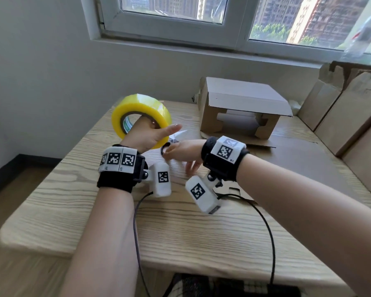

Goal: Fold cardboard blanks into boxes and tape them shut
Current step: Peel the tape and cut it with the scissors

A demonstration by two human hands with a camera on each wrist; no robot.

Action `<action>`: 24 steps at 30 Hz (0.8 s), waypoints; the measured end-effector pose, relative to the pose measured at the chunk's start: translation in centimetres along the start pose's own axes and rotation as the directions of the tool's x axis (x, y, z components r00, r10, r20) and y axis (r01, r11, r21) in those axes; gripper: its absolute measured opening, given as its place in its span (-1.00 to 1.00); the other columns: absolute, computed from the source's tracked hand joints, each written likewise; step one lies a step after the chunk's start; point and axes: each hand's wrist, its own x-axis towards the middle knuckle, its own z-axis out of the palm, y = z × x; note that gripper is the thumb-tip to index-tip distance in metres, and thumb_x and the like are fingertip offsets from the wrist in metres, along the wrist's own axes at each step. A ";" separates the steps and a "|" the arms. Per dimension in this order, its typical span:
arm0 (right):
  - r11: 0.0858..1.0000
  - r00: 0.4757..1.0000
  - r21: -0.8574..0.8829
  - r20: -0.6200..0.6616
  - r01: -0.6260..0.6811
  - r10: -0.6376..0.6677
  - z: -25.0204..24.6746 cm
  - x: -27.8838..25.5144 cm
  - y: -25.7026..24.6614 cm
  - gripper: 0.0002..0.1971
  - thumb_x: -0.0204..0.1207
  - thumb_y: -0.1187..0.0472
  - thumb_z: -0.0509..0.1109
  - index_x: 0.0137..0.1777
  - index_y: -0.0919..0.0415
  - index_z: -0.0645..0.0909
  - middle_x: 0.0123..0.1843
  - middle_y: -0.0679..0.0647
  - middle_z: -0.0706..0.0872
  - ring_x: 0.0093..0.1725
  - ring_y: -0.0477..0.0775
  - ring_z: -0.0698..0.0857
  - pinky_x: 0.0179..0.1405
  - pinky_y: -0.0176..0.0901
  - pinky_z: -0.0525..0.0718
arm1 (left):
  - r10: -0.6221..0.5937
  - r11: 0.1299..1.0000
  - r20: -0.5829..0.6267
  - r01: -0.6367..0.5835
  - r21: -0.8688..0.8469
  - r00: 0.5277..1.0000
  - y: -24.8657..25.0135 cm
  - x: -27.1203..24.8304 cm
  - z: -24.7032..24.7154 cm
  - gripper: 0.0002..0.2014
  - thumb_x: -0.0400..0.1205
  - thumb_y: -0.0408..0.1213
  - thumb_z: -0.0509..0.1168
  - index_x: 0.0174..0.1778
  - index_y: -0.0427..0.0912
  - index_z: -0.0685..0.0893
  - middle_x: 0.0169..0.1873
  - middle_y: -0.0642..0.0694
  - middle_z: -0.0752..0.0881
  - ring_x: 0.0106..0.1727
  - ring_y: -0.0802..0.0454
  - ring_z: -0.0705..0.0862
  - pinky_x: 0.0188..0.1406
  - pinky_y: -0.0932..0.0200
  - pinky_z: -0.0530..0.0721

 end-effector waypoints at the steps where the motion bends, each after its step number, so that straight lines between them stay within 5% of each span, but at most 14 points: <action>1: 0.999 1.000 -0.037 -0.008 0.020 -0.021 0.2 -0.3 0.0 -0.59 0.79 0.05 0.09 0.45 0.32 0.47 0.12 0.16 0.55 -0.30 0.15 0.59 -0.32 -0.11 0.65 | 0.010 1.000 0.022 -0.010 0.002 1.000 0.0 0.0 -0.2 -0.51 0.32 0.25 0.47 -0.28 0.22 0.23 -0.32 -0.20 0.47 -0.17 -0.04 0.46 -0.04 0.07 0.40; 3: 0.989 0.999 -0.143 -0.016 0.034 -0.037 0.9 -1.1 0.0 -0.63 0.78 0.07 0.10 0.31 0.36 0.55 -0.15 0.10 0.53 -0.25 0.15 0.59 -0.37 -0.19 0.56 | 0.037 0.999 0.022 -0.037 -0.021 0.999 -0.1 -0.1 -0.3 -0.66 0.39 0.15 0.41 -0.17 0.21 0.36 -0.42 -0.17 0.38 -0.23 -0.03 0.43 -0.06 0.09 0.41; 4: 0.976 0.999 -0.216 -0.029 0.036 -0.044 1.2 -1.5 0.0 -0.62 0.77 0.06 0.11 0.33 0.34 0.56 -0.17 0.08 0.54 -0.24 0.11 0.58 -0.38 -0.20 0.53 | 0.047 0.999 0.012 -0.047 -0.025 0.999 -0.3 0.0 -0.3 -0.64 0.46 0.09 0.42 0.09 0.16 0.49 -0.45 -0.09 0.36 -0.27 0.00 0.44 -0.09 0.16 0.44; 6: 0.927 0.995 -0.373 -0.072 0.030 -0.061 1.9 -2.4 0.3 -0.62 0.76 0.04 0.13 0.35 0.28 0.57 -0.03 0.11 0.64 -0.18 0.07 0.59 -0.30 -0.17 0.53 | 0.077 0.996 -0.035 -0.079 -0.031 0.996 -0.9 0.3 -0.2 -0.24 0.59 -0.06 0.42 0.65 -0.01 0.19 -0.48 0.01 0.36 -0.36 0.15 0.44 -0.19 0.41 0.46; 8: 0.864 0.991 -0.503 -0.120 -0.007 -0.062 2.5 -3.0 1.1 -0.65 0.75 -0.01 0.14 0.30 0.19 0.60 0.18 0.12 0.70 0.05 0.16 0.65 -0.06 -0.11 0.59 | 0.117 0.993 -0.045 -0.117 0.010 0.992 -0.9 -0.1 0.0 -0.25 0.60 -0.11 0.42 0.63 0.02 0.14 -0.53 0.08 0.36 -0.42 0.22 0.43 -0.23 0.47 0.44; 10: 0.839 0.983 -0.542 -0.173 -0.040 -0.065 3.1 -3.4 2.0 -0.66 0.75 -0.05 0.12 0.16 0.18 0.60 0.20 0.15 0.70 0.10 0.21 0.64 -0.02 -0.05 0.59 | 0.121 0.993 -0.010 -0.121 0.009 0.993 -0.7 -0.7 0.4 -0.60 0.57 -0.08 0.43 0.23 0.14 0.41 -0.53 0.05 0.38 -0.35 0.11 0.46 -0.12 0.33 0.44; 12: 0.875 0.968 -0.481 -0.239 -0.045 -0.082 3.5 -4.0 2.7 -0.70 0.76 -0.05 0.10 0.01 0.12 0.55 0.13 0.17 0.69 0.01 0.21 0.62 -0.02 -0.02 0.60 | 0.124 0.992 -0.016 -0.124 -0.014 0.992 -0.5 -1.1 0.8 -0.72 0.54 -0.04 0.44 -0.07 0.19 0.41 -0.50 -0.03 0.38 -0.31 -0.01 0.45 -0.10 0.21 0.44; 14: 0.914 0.950 -0.403 -0.299 -0.038 -0.092 3.9 -4.8 3.4 -0.73 0.76 -0.05 0.13 0.04 0.10 0.56 0.07 0.13 0.67 0.02 0.22 0.65 0.00 -0.01 0.63 | 0.114 0.993 -0.051 -0.115 -0.012 0.992 -0.9 -0.9 1.1 -0.53 0.56 -0.07 0.46 0.34 0.05 0.46 -0.47 -0.05 0.43 -0.33 0.03 0.49 -0.15 0.34 0.49; 16: 0.941 0.945 -0.337 -0.319 -0.038 -0.076 4.3 -5.6 3.9 -0.75 0.72 -0.03 0.21 0.22 0.12 0.50 0.09 0.09 0.64 0.09 0.24 0.65 0.06 0.02 0.65 | 0.113 0.993 -0.097 -0.116 -0.024 0.989 -1.0 -0.8 1.1 -0.20 0.58 -0.12 0.47 0.66 -0.09 0.19 -0.36 -0.15 0.53 -0.22 0.00 0.60 -0.06 0.44 0.51; 20: 0.962 0.942 -0.267 -0.333 -0.053 -0.040 4.9 -7.1 4.7 -0.60 0.52 0.03 0.37 0.26 0.19 0.40 0.13 0.14 0.68 0.04 0.24 0.66 0.04 0.03 0.71 | 0.120 0.991 -0.151 -0.126 -0.032 0.981 -1.6 -0.5 0.8 -0.14 0.57 -0.16 0.49 0.71 -0.13 0.15 -0.40 0.07 0.47 -0.30 0.33 0.56 0.05 0.33 0.48; 24: 0.961 0.923 -0.275 -0.377 -0.036 -0.074 5.2 -8.5 5.6 -0.62 0.46 0.06 0.40 0.20 0.20 0.46 0.06 0.06 0.66 -0.07 0.20 0.64 -0.11 -0.04 0.70 | 0.090 0.994 -0.171 -0.098 -0.042 0.981 -2.2 -0.2 0.1 -0.12 0.55 -0.12 0.51 0.71 -0.09 0.16 -0.18 0.02 0.66 0.07 0.07 0.64 0.33 0.19 0.49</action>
